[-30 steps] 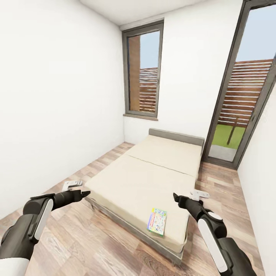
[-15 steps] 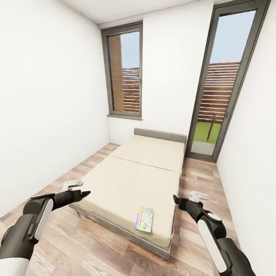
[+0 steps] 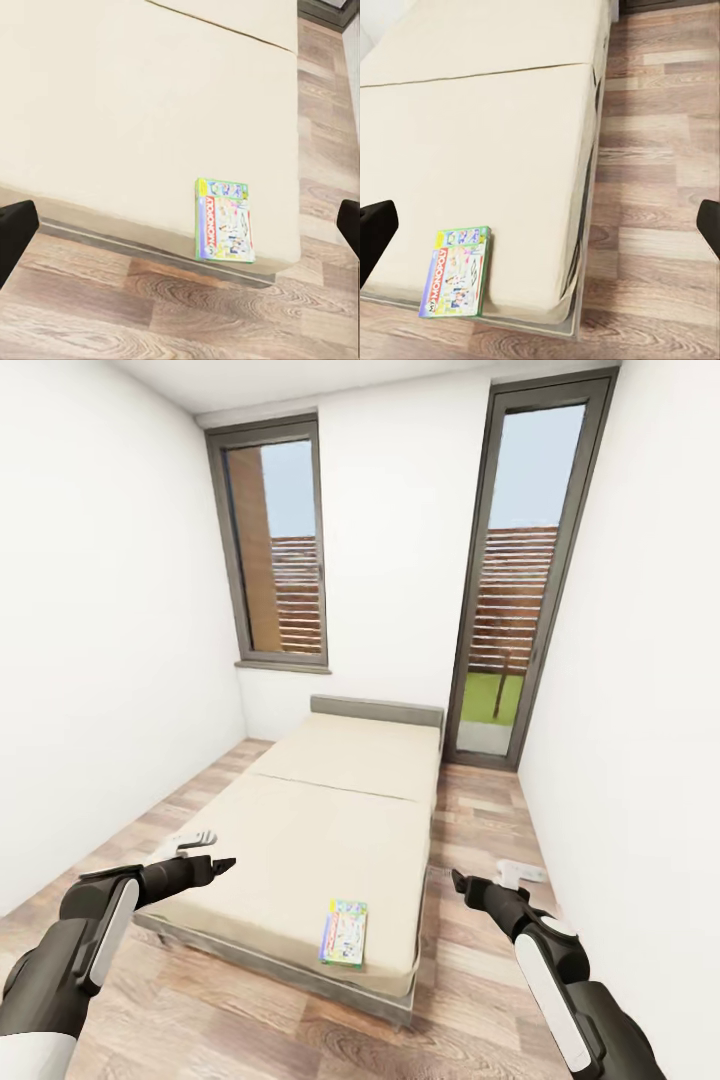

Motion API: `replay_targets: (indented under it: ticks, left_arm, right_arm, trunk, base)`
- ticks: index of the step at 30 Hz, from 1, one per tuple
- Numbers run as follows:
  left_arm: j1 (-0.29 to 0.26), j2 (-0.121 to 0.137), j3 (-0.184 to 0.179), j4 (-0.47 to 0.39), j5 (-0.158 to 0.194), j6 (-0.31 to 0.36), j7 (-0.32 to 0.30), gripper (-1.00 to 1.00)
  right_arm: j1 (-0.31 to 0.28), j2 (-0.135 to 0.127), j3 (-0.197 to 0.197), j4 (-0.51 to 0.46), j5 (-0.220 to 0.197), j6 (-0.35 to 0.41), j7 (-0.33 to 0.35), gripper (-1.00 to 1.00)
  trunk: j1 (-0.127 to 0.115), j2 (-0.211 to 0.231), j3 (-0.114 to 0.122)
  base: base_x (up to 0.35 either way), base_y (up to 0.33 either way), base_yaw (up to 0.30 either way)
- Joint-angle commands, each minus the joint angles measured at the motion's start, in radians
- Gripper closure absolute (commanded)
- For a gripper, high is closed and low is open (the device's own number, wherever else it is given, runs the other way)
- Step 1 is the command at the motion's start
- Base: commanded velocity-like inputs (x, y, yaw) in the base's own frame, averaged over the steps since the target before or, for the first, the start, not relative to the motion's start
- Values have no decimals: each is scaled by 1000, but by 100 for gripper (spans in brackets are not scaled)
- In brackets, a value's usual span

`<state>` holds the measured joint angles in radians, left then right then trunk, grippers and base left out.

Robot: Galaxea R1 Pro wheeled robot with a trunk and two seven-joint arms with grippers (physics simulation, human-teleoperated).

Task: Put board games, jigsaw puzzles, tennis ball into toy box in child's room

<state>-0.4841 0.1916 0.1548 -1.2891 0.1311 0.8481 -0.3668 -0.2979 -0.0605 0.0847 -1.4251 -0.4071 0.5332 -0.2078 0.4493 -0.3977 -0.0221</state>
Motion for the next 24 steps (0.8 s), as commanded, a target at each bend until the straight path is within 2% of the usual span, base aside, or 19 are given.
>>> replay_targets:
  ticks: [1,9,24]
  left_arm:
    - [-1,0,1,-1,9,8,1,-100]
    - [-1,1,2,-1,10,8,0,-100]
    - [-1,2,0,-1,10,8,-1,-100]
  right_arm:
    - [-1,-1,3,-1,-10,2,-10,-100]
    - [-1,-1,3,1,-10,2,-10,-100]
    - [-1,-1,3,2,-10,2,-10,-100]
  trunk:
    - [1,-2,-2]
    - [1,-2,-2]
    - [1,-2,-2]
  base:
    - [0,0,-279]
    - [0,71,-279]
    - [0,207,-279]
